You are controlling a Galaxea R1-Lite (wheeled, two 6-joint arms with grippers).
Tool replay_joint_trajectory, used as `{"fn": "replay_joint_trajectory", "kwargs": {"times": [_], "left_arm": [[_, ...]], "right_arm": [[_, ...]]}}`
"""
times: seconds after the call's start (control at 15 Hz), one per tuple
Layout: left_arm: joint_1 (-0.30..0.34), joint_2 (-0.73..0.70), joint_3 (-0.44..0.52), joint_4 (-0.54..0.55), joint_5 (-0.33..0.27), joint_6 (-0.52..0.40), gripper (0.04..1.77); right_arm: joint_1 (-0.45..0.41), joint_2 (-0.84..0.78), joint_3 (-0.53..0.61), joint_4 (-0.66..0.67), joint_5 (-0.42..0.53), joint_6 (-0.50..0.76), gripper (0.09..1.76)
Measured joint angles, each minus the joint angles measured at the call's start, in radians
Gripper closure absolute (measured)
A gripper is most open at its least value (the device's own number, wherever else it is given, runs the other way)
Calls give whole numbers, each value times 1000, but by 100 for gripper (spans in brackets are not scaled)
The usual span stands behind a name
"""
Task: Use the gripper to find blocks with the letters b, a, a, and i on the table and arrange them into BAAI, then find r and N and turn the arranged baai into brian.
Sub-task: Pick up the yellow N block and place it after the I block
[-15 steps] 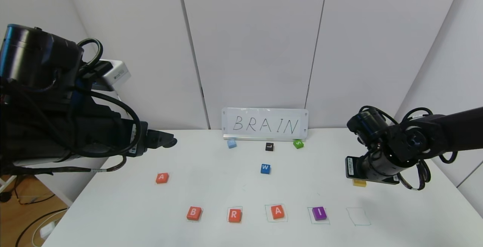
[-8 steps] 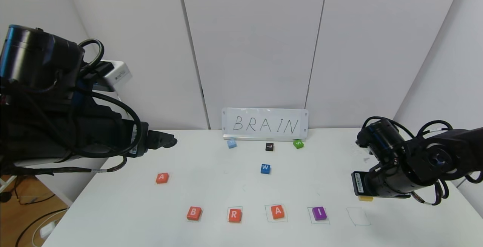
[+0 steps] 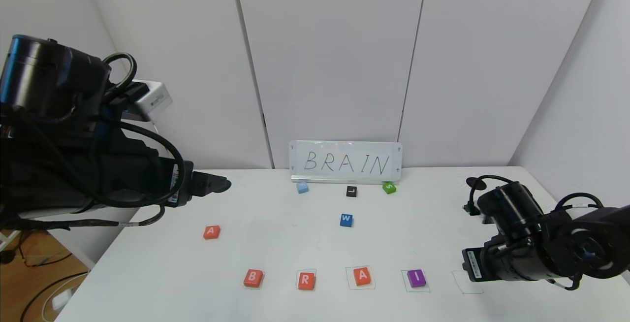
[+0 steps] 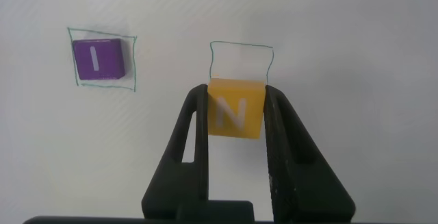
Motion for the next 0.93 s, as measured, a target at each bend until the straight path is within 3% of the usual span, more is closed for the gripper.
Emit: {"fn": "replay_joint_trajectory", "kwargs": {"times": [0.33, 0.93], "left_arm": [[0, 4, 5, 0, 2, 5, 9], [-8, 12, 9, 0, 1, 5, 9]], "right_arm": [[-56, 9, 28, -13, 138, -39, 130], [-87, 99, 5, -13, 134, -88, 130]]}}
